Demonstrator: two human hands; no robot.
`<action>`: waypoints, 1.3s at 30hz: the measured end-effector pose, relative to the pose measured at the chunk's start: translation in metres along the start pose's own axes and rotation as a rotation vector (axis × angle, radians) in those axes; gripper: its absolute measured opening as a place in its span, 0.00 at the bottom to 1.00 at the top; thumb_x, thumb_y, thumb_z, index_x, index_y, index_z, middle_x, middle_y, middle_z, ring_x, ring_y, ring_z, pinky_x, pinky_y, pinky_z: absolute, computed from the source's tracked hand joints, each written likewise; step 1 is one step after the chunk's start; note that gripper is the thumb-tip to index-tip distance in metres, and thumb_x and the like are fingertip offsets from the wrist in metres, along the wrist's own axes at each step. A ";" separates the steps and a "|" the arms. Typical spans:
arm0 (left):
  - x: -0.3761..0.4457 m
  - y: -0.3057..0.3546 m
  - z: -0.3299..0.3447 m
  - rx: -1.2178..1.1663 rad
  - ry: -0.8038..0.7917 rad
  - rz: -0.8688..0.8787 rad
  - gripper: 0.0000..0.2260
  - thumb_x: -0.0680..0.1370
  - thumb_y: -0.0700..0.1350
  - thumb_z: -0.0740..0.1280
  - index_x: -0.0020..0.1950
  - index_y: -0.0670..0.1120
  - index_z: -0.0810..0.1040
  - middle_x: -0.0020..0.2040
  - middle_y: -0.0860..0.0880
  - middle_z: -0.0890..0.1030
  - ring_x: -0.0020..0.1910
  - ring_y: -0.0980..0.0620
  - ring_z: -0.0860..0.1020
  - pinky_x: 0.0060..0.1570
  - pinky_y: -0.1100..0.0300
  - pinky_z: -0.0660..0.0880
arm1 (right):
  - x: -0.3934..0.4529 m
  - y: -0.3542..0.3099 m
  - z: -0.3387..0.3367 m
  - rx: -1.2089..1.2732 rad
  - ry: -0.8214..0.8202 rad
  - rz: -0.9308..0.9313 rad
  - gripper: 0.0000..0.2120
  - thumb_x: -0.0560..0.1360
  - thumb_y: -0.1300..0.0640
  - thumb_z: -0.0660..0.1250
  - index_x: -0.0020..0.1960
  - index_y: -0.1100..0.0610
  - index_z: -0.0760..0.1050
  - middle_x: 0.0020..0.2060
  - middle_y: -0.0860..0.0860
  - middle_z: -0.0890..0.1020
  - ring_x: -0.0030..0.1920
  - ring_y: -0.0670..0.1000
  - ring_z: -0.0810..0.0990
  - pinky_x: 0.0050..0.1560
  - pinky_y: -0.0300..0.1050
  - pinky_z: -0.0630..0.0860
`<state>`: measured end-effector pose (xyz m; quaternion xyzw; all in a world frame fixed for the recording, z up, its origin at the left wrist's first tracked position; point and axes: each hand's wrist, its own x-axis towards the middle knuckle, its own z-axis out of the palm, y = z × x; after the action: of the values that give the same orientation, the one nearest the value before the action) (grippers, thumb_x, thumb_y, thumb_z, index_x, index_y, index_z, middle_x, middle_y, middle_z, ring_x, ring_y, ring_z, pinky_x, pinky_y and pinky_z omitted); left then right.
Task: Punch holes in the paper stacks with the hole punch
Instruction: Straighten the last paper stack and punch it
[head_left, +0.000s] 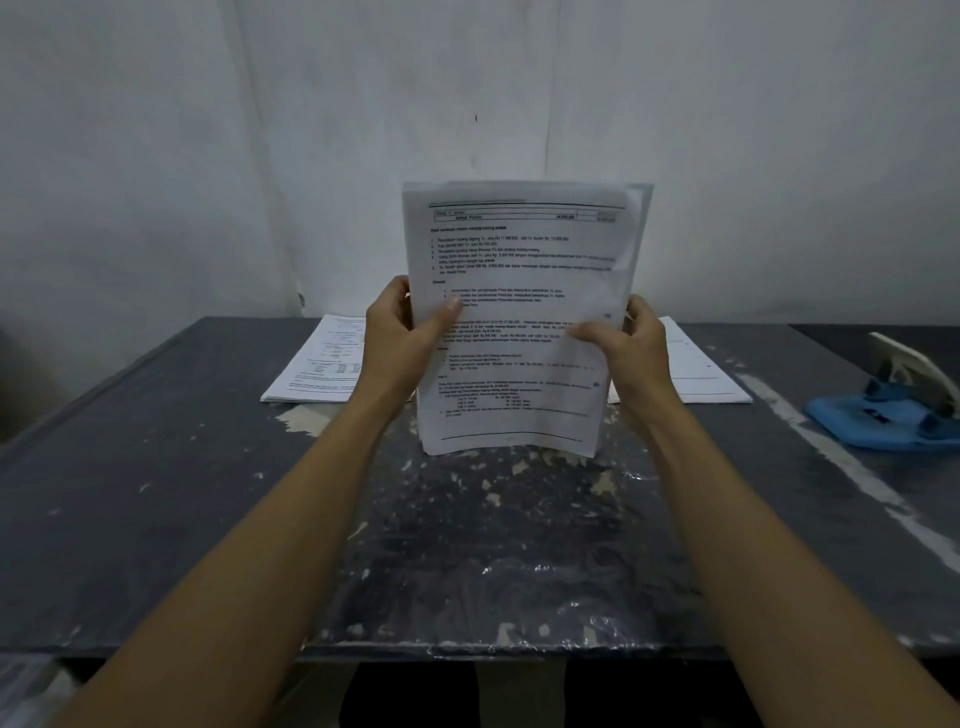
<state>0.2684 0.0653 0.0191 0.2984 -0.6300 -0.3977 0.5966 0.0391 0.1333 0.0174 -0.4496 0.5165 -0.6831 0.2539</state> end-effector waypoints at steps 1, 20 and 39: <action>0.000 0.001 0.002 -0.013 -0.017 -0.004 0.15 0.76 0.48 0.74 0.60 0.46 0.77 0.56 0.51 0.84 0.51 0.53 0.85 0.46 0.58 0.82 | 0.000 -0.002 0.001 -0.001 -0.003 0.003 0.21 0.62 0.57 0.75 0.53 0.56 0.75 0.49 0.54 0.83 0.46 0.53 0.83 0.42 0.46 0.82; 0.001 0.021 0.021 0.066 0.088 0.081 0.09 0.80 0.48 0.70 0.58 0.50 0.74 0.55 0.52 0.82 0.51 0.54 0.83 0.47 0.56 0.84 | 0.001 -0.014 0.001 0.025 -0.004 -0.076 0.13 0.70 0.60 0.70 0.53 0.51 0.78 0.47 0.47 0.85 0.47 0.48 0.84 0.45 0.45 0.83; -0.016 0.002 0.011 0.104 0.025 -0.023 0.12 0.82 0.50 0.66 0.63 0.49 0.72 0.58 0.52 0.81 0.54 0.54 0.82 0.50 0.55 0.82 | -0.018 0.005 0.001 -0.140 -0.015 0.060 0.06 0.75 0.57 0.65 0.51 0.50 0.73 0.49 0.48 0.80 0.50 0.48 0.79 0.41 0.44 0.74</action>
<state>0.2598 0.0812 0.0132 0.3411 -0.6387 -0.3678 0.5834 0.0483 0.1457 0.0067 -0.4557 0.5741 -0.6341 0.2462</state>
